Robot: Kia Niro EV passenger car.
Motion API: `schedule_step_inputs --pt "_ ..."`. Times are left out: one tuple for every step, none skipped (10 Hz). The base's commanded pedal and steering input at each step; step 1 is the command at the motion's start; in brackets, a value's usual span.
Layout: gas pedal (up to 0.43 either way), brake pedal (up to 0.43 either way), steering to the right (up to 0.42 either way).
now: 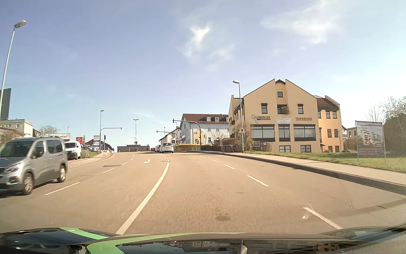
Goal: Follow the waypoints while adhering to traffic rules and regulations
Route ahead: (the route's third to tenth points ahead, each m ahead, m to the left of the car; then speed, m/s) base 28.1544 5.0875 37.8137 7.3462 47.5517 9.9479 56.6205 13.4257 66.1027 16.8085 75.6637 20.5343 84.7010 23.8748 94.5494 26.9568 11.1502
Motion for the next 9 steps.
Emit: schedule_step_inputs --pt "0.000 0.122 -0.029" --pt "0.000 0.122 -0.029" --pt "0.000 0.128 -0.029" --pt "0.000 0.128 -0.029" --pt "0.000 0.128 -0.028" --pt "0.000 0.122 -0.027" --pt "0.000 0.073 -0.026" --pt "0.000 0.073 -0.026" --pt "0.000 0.073 -0.028"
